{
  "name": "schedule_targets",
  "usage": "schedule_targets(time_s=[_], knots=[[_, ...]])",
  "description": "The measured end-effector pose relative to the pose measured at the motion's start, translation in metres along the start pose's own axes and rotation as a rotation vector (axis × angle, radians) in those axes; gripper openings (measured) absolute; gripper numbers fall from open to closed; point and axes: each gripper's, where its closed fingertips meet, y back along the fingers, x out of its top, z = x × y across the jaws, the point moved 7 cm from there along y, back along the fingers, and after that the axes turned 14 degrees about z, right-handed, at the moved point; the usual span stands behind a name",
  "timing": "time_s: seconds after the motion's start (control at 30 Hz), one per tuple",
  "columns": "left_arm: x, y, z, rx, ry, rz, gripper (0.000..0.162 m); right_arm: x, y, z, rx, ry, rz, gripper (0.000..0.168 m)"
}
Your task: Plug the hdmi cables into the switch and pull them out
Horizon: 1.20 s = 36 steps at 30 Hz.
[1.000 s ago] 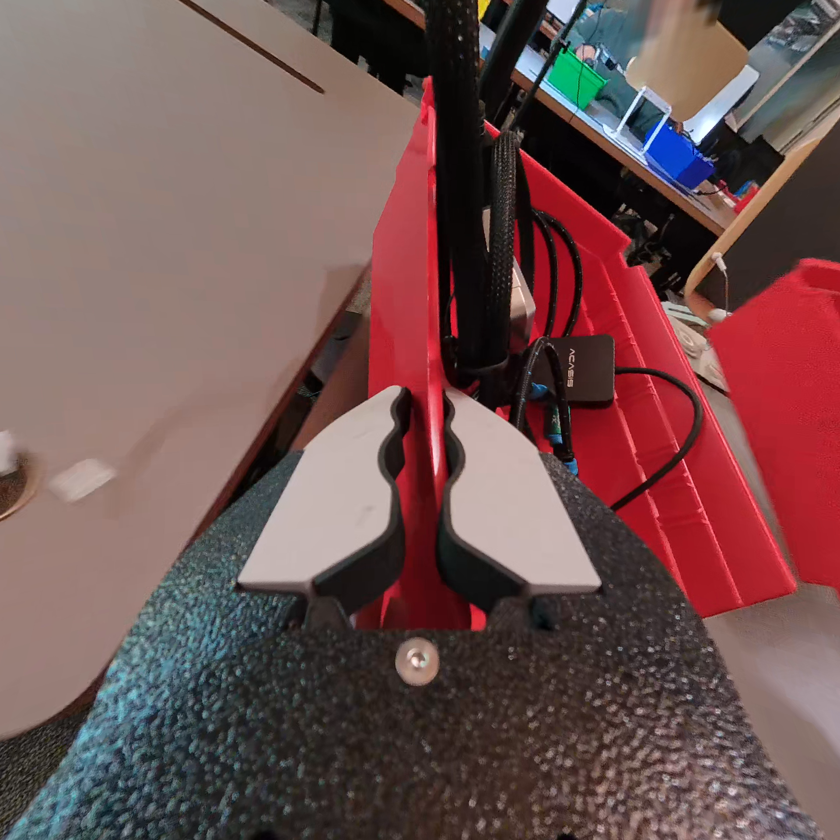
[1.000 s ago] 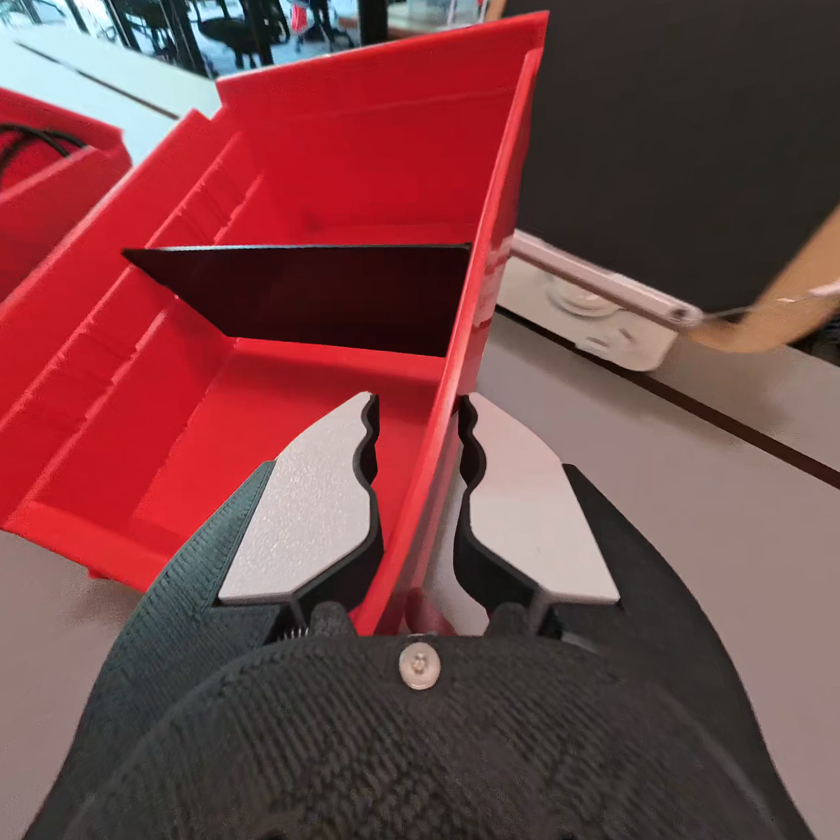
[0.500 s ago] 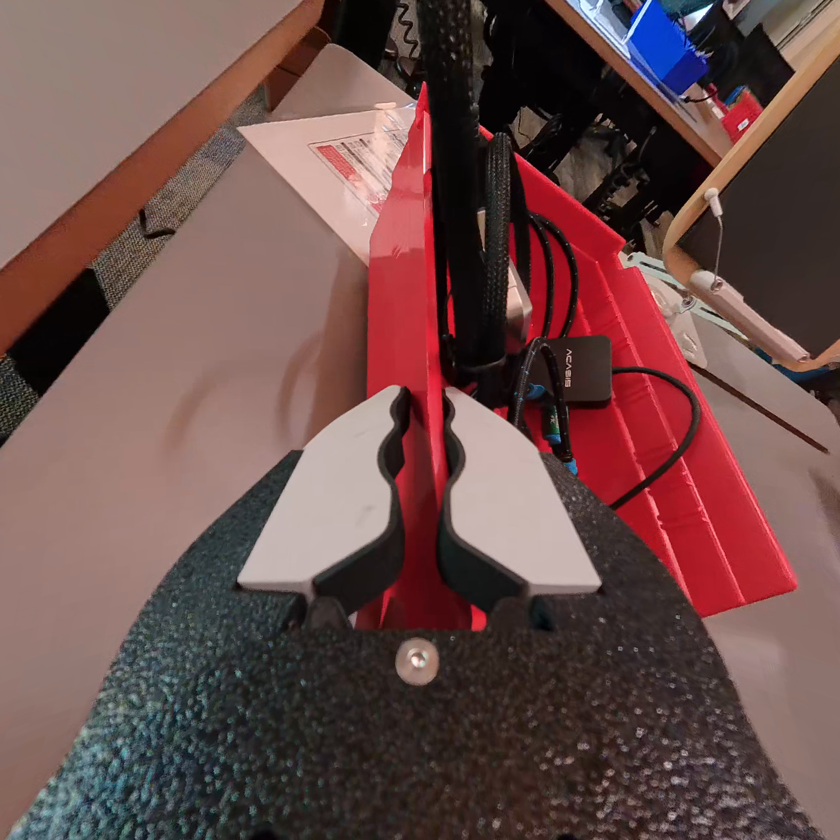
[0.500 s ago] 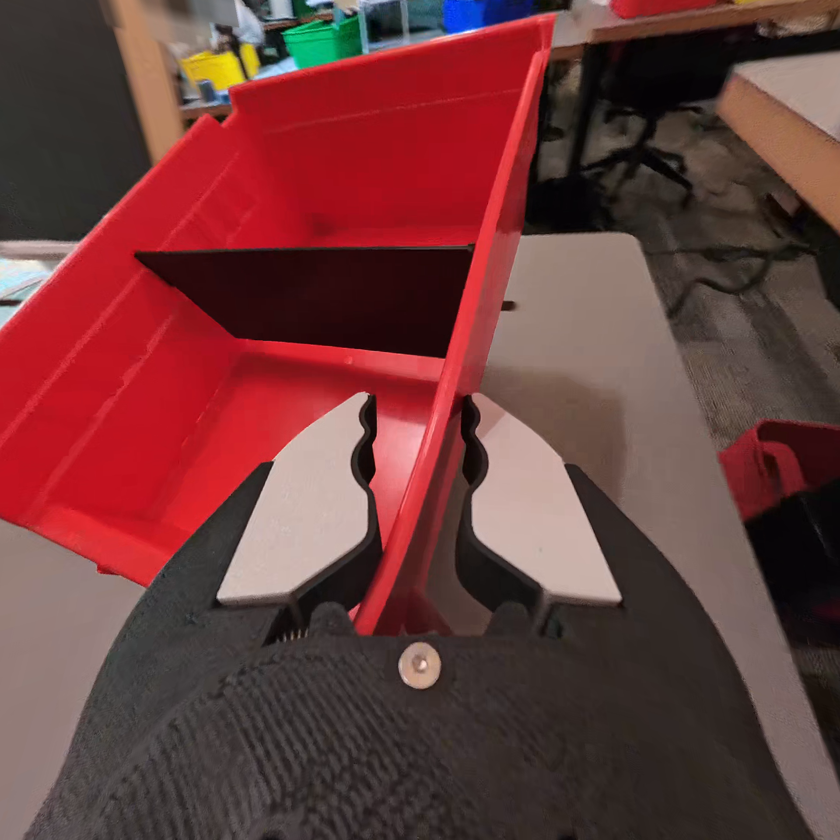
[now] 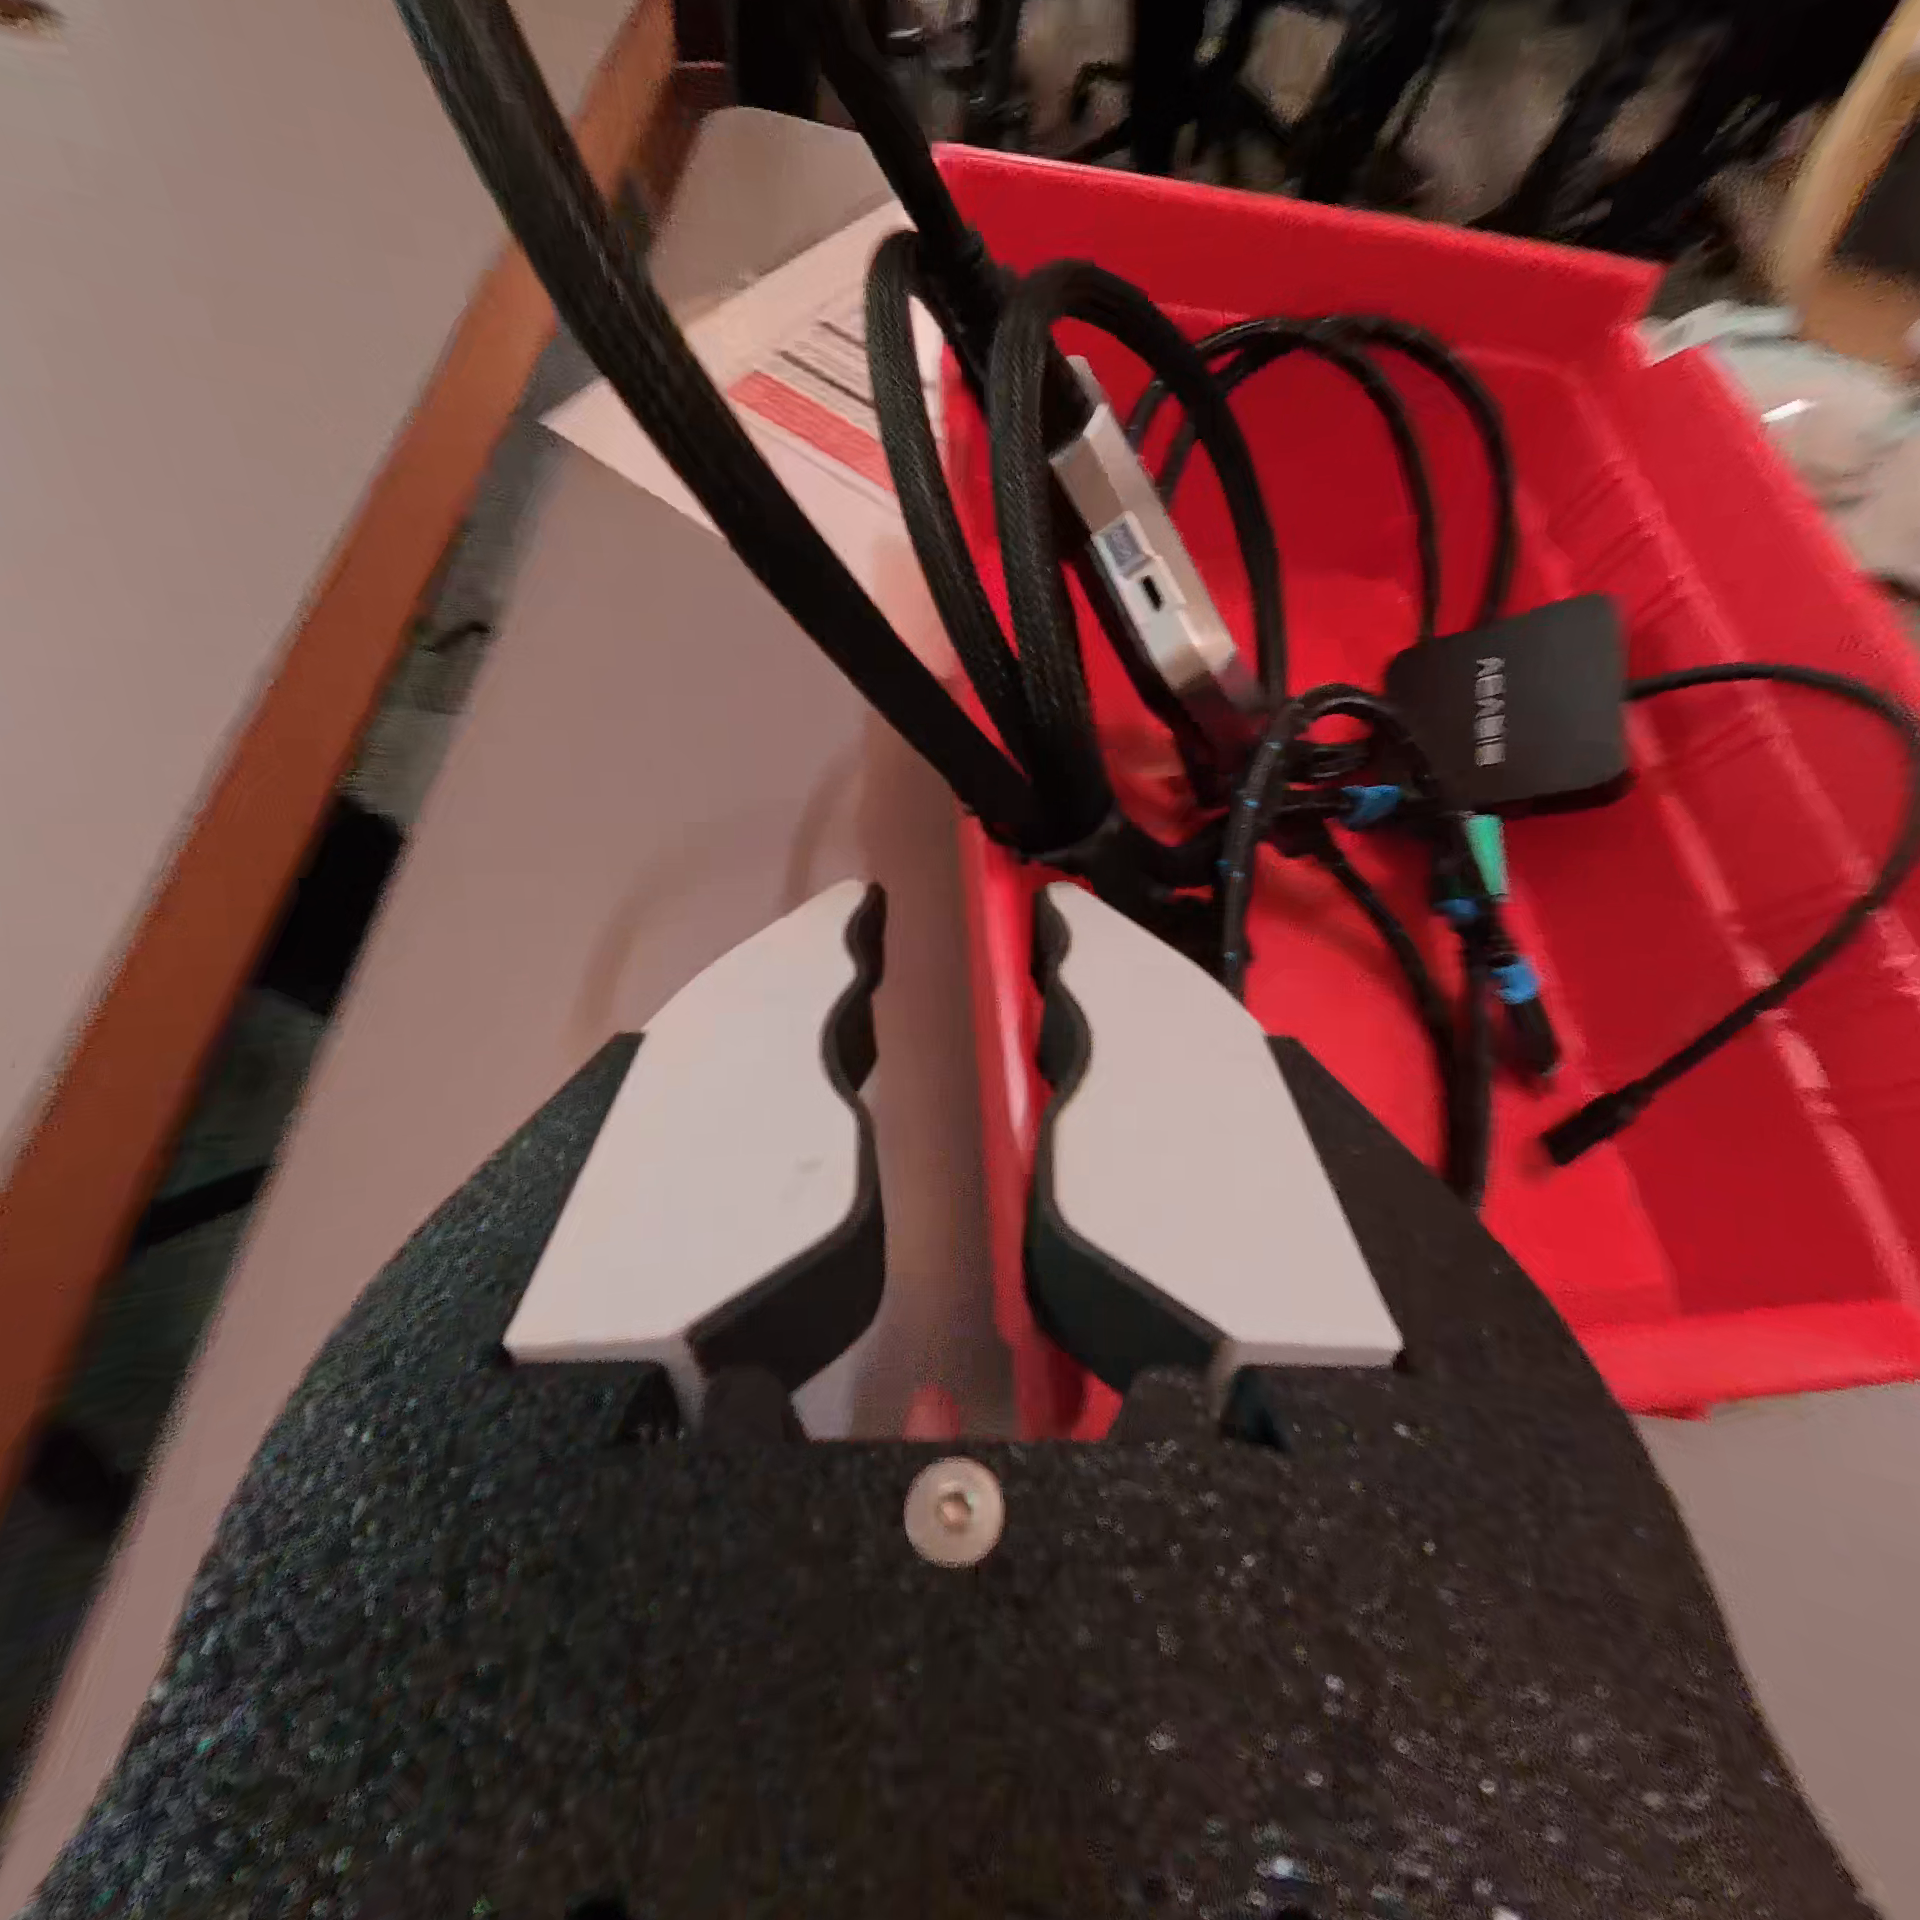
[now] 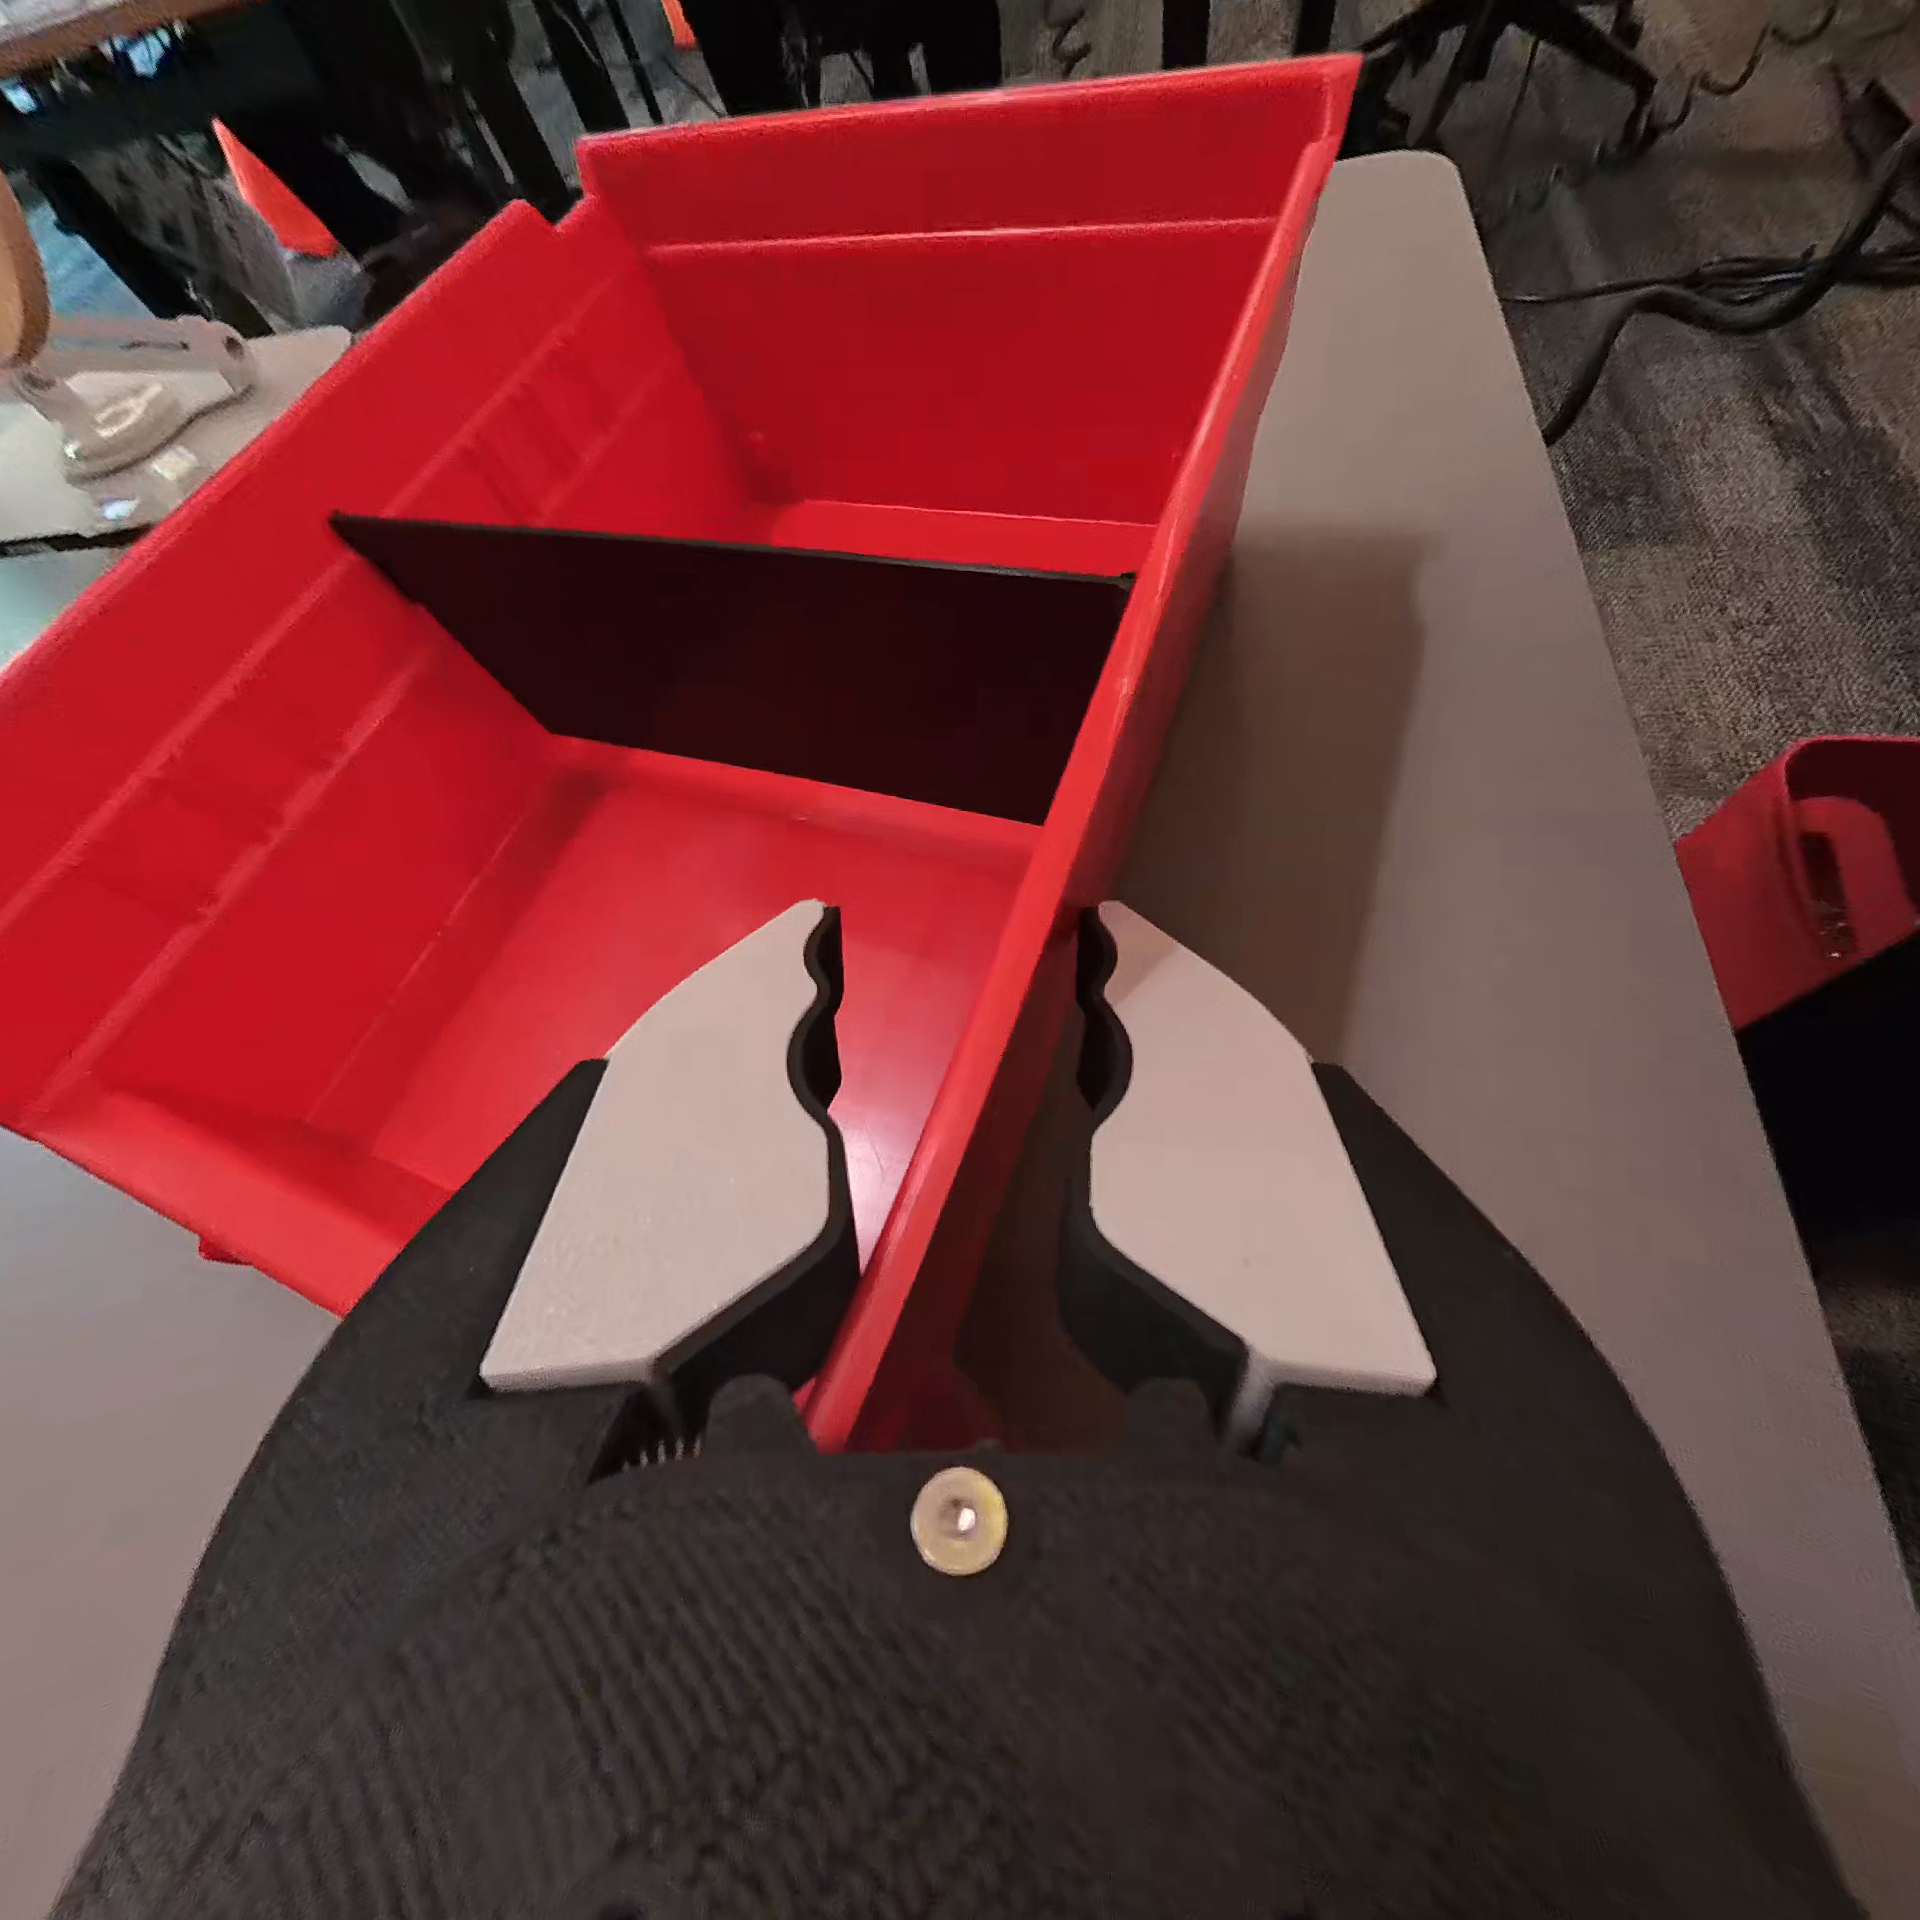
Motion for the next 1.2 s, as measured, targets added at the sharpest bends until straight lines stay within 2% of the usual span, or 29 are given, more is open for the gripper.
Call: schedule_targets(time_s=[0.03,0.07,0.13,0.2,0.27,0.3,0.4,0.5,0.67,0.73,0.83,1.0,1.1,1.2], knots=[[0.005,0.003,-0.002,0.047,-0.060,0.000,0.033,0.001,0.000,-0.001,0.002,0.027,-0.006,0.045],[0.010,0.007,-0.004,0.084,-0.122,0.004,0.043,0.004,0.002,-0.001,-0.016,0.073,-0.003,0.048],[0.021,0.017,-0.006,0.183,-0.236,0.010,0.060,0.015,0.011,0.001,-0.116,0.185,0.022,0.070],[0.034,0.028,-0.001,0.247,-0.313,0.040,0.066,0.034,0.027,-0.002,-0.189,0.284,0.095,0.087],[0.047,0.035,0.018,0.165,-0.383,0.087,0.077,0.055,0.045,-0.019,-0.184,0.335,0.176,0.102],[0.050,0.037,0.030,0.110,-0.438,0.078,0.073,0.064,0.055,-0.032,-0.163,0.341,0.222,0.110],[0.046,0.034,0.072,-0.087,-0.593,-0.040,0.076,0.081,0.077,-0.089,0.005,0.341,0.354,0.111],[0.038,0.016,0.110,-0.282,-0.743,-0.076,0.076,0.076,0.085,-0.147,0.135,0.388,0.394,0.113],[0.031,-0.042,0.141,-0.501,-0.902,-0.215,0.082,0.046,0.078,-0.225,0.331,0.488,0.344,0.110],[0.028,-0.068,0.148,-0.582,-0.903,-0.317,0.082,0.036,0.076,-0.247,0.414,0.536,0.322,0.101],[0.020,-0.103,0.151,-0.627,-0.960,-0.472,0.083,0.028,0.078,-0.265,0.506,0.591,0.271,0.099],[-0.005,-0.139,0.152,-0.690,-1.147,-0.611,0.083,0.017,0.084,-0.268,0.590,0.591,0.226,0.097],[-0.017,-0.147,0.156,-0.719,-1.214,-0.635,0.084,0.016,0.086,-0.263,0.574,0.620,0.213,0.097],[-0.011,-0.146,0.158,-0.705,-1.268,-0.591,0.080,0.017,0.085,-0.260,0.556,0.610,0.223,0.097]])
